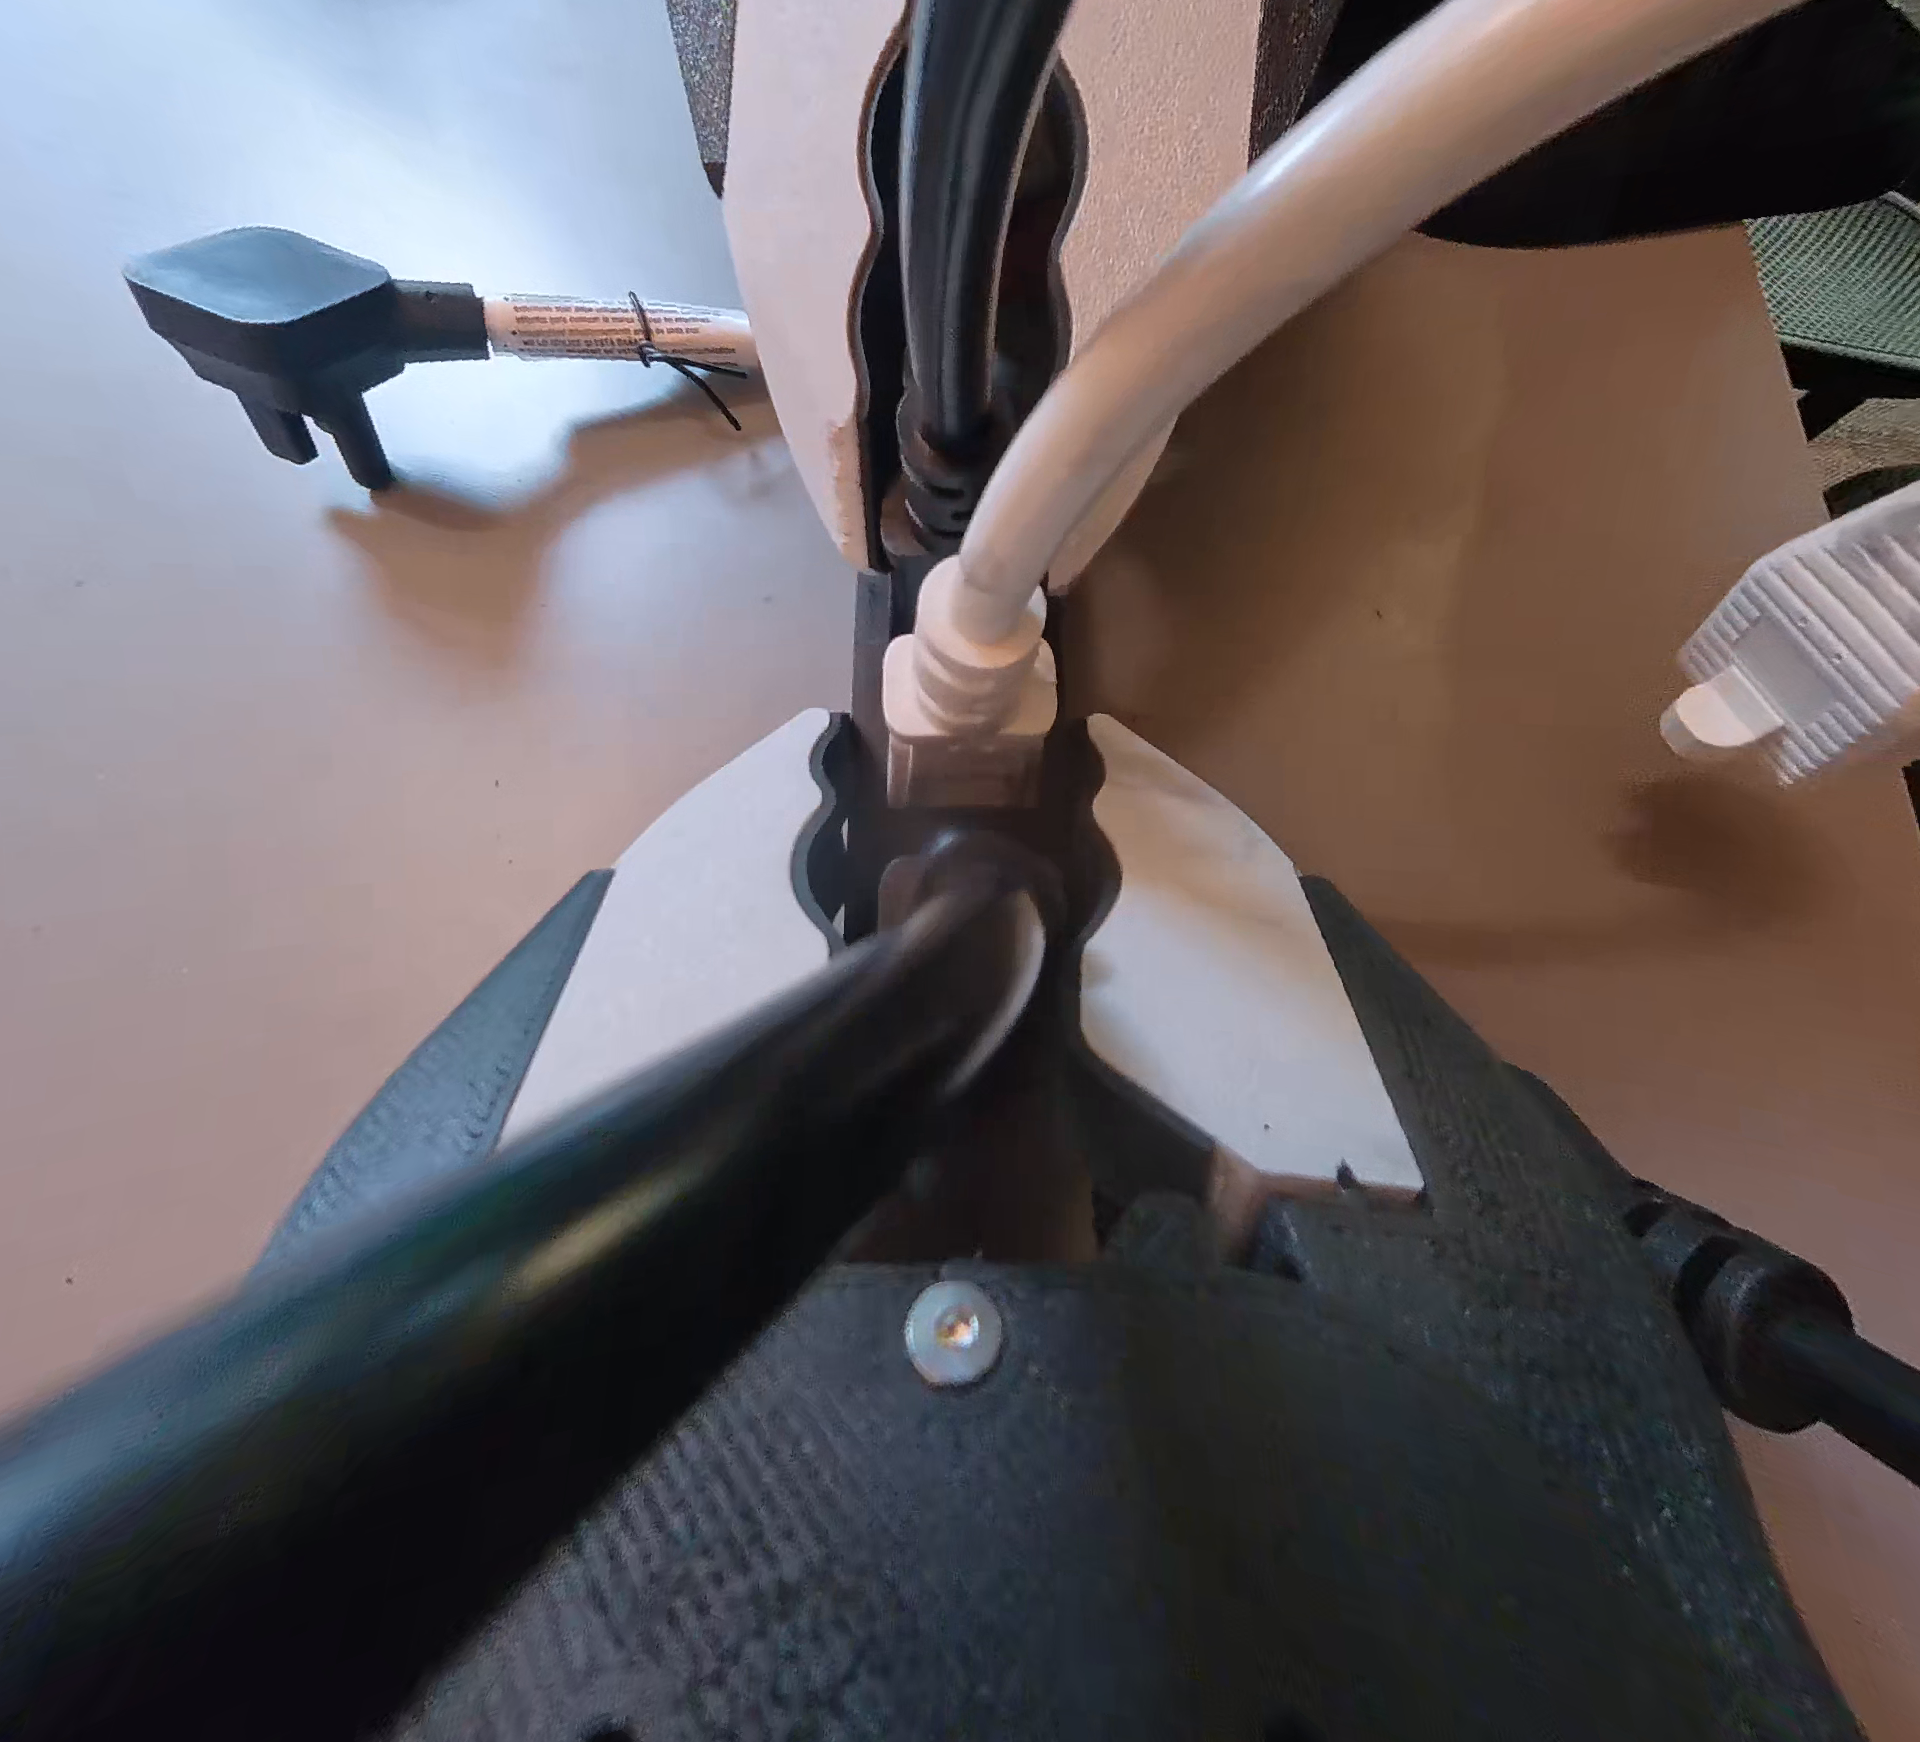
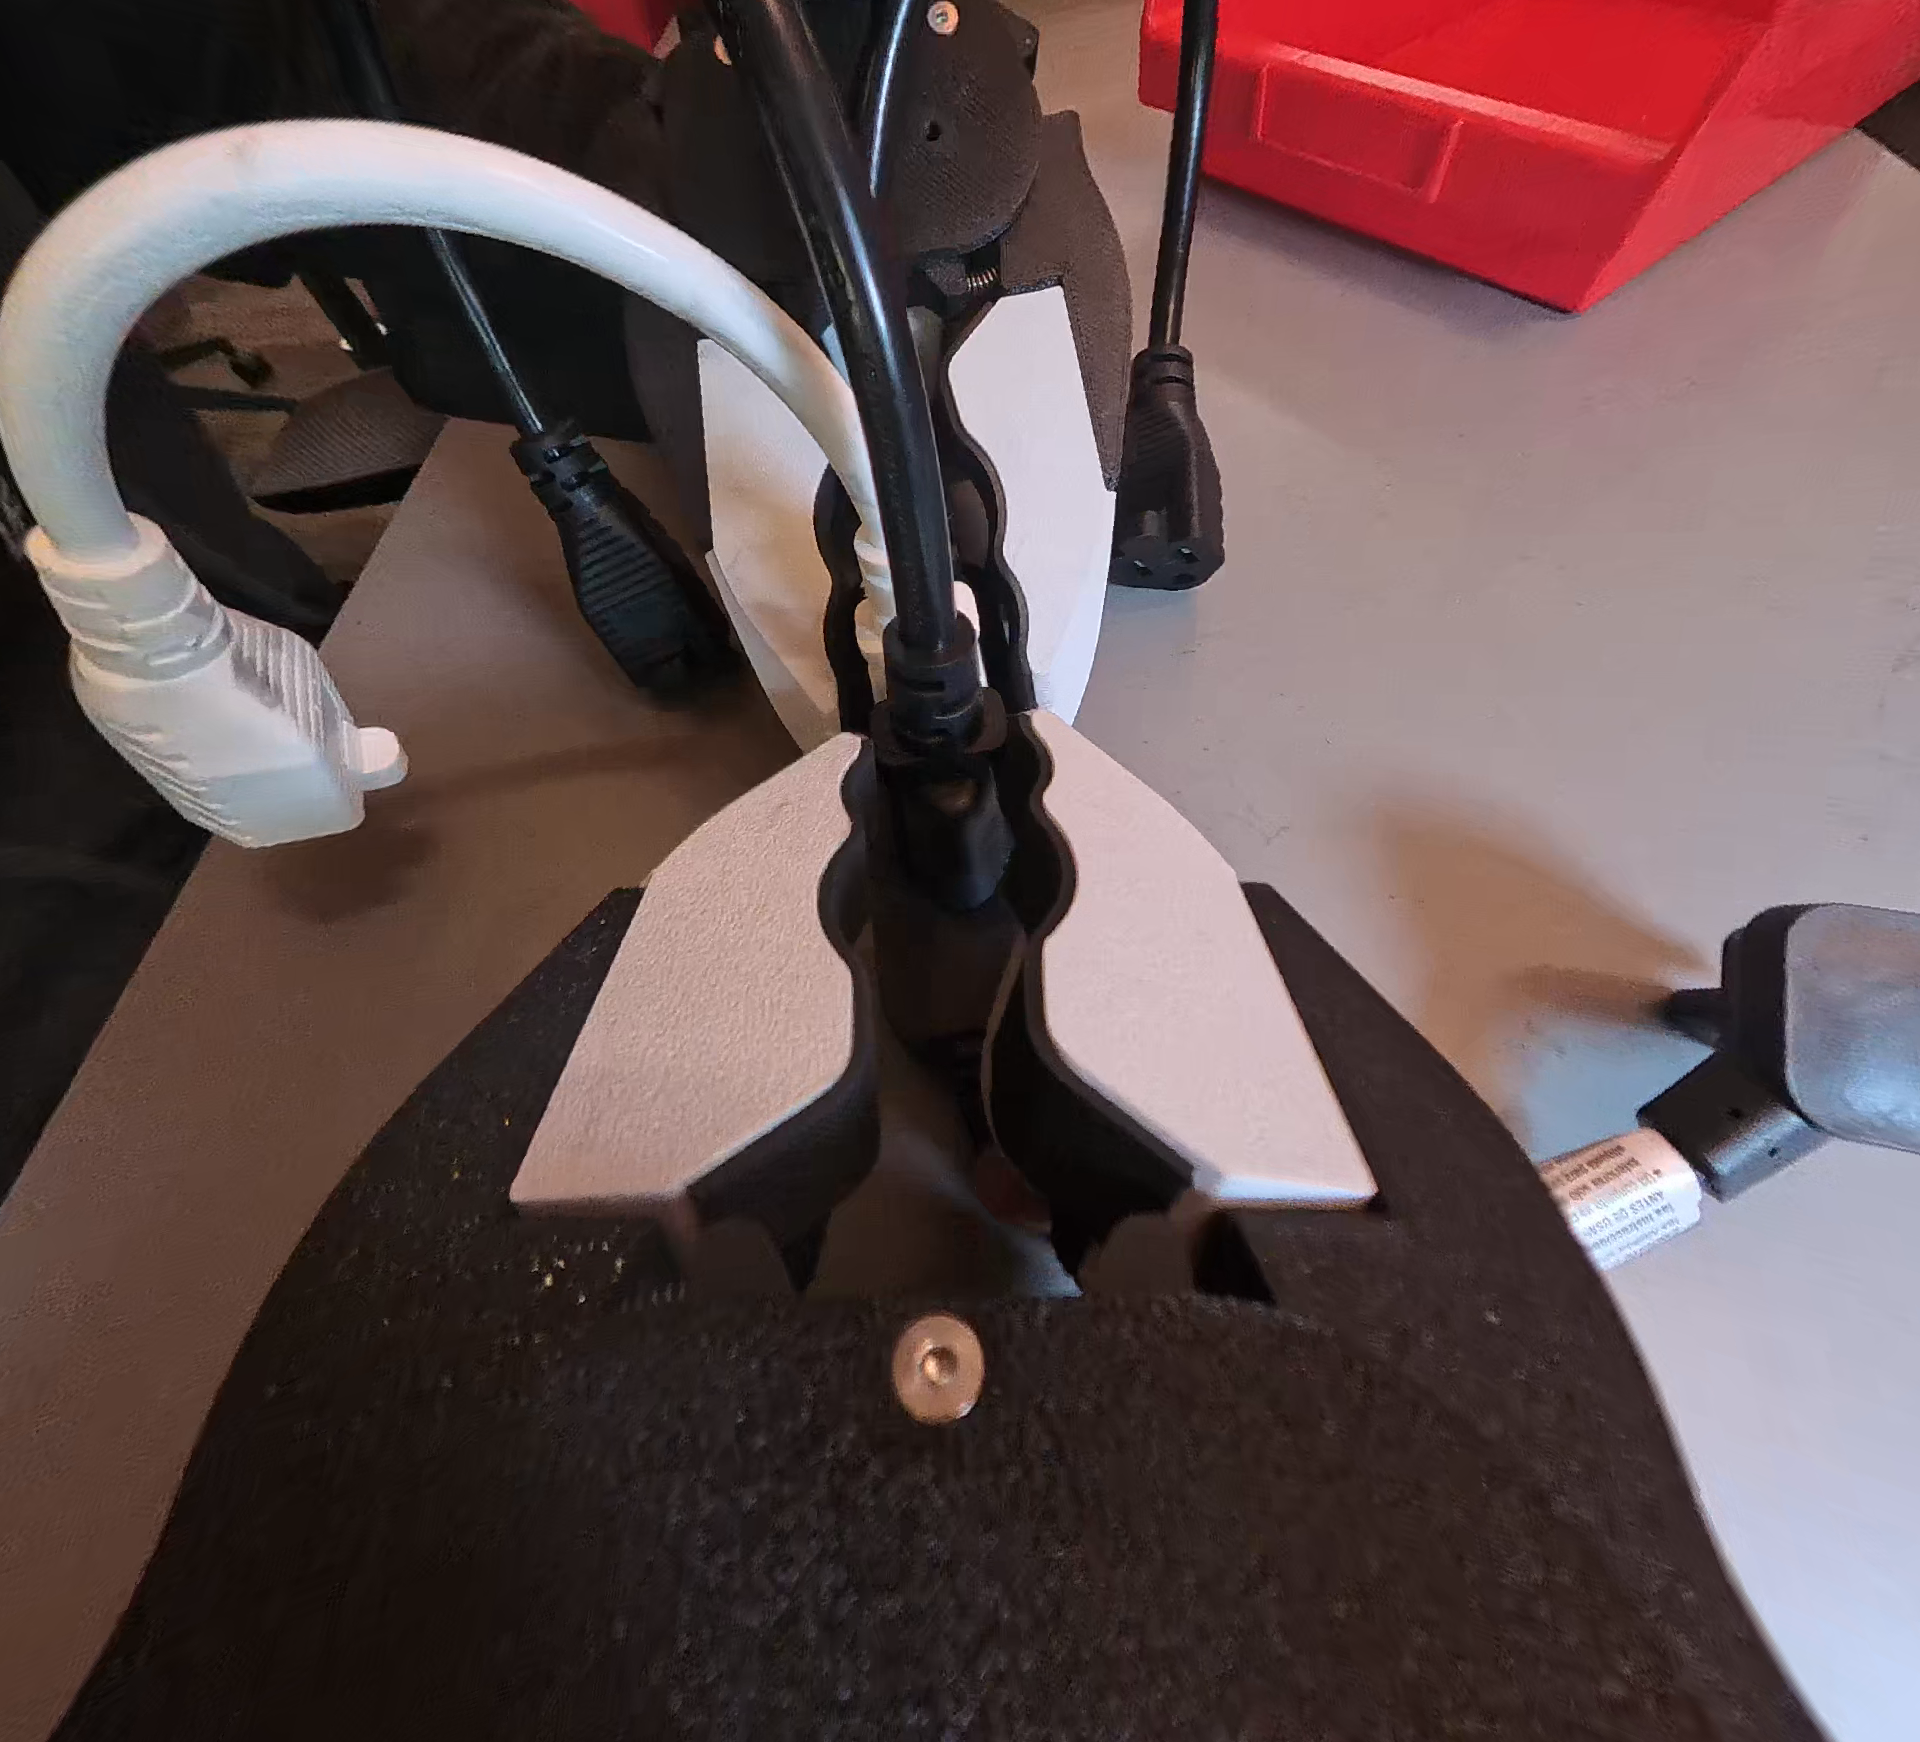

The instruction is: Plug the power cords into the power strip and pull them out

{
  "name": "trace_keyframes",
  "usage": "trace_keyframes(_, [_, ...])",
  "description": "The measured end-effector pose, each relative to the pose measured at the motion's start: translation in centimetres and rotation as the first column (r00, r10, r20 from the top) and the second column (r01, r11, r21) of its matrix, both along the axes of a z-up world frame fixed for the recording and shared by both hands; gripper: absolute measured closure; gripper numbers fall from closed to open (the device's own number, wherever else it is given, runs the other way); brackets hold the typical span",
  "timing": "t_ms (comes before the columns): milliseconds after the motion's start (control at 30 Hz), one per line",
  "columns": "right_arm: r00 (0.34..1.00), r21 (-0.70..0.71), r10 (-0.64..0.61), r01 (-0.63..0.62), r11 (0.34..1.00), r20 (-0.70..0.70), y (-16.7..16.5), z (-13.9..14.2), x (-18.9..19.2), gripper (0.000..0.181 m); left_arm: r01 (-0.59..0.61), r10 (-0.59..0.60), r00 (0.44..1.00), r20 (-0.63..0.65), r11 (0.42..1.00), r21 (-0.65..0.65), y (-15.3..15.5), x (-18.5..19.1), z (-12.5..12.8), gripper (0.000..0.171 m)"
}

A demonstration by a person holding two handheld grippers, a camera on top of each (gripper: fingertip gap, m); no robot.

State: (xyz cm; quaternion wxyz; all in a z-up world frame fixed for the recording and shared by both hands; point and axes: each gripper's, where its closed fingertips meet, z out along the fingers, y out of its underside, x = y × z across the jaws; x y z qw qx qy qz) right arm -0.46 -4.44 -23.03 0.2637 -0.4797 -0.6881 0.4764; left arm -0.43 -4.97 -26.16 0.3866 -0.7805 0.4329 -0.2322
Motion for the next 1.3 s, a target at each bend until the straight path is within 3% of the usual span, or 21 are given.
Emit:
trace_keyframes(533, [0.996, -0.001, 0.09, -0.09, 0.996, 0.017, 0.0, -0.2, 0.0, 0.154, -0.003, 0.003, 1.0, 0.001, 1.0, 0.016, 0.0, 0.0, 0.0, 0.13])
trace_keyframes(867, [0.997, -0.186, -0.025, 0.038, 0.982, 0.071, 0.5, 0.0, -0.8, 0.156, -0.021, 0.021, 1.0, -0.007, 1.0, 0.006, 0.3, -0.4, -0.1, 0.131])
trace_keyframes(1000, [0.999, -0.058, -0.036, 0.037, 0.998, 0.02, 0.2, 0.1, -0.7, 0.156, -0.008, 0.008, 1.0, 0.001, 1.0, 0.008, 0.3, -0.6, -0.1, 0.13])
trace_keyframes(1167, [0.997, -0.168, -0.037, 0.048, 0.985, 0.067, 0.9, -0.1, -1.2, 0.156, -0.038, 0.039, 0.999, -0.026, 0.999, 0.025, 0.7, -0.9, -0.2, 0.131])
trace_keyframes(1300, [0.999, -0.057, -0.04, 0.041, 0.998, 0.018, 0.4, 0.1, -0.9, 0.156, -0.013, 0.014, 1.0, -0.013, 1.0, 0.022, 0.5, -0.8, -0.1, 0.13])
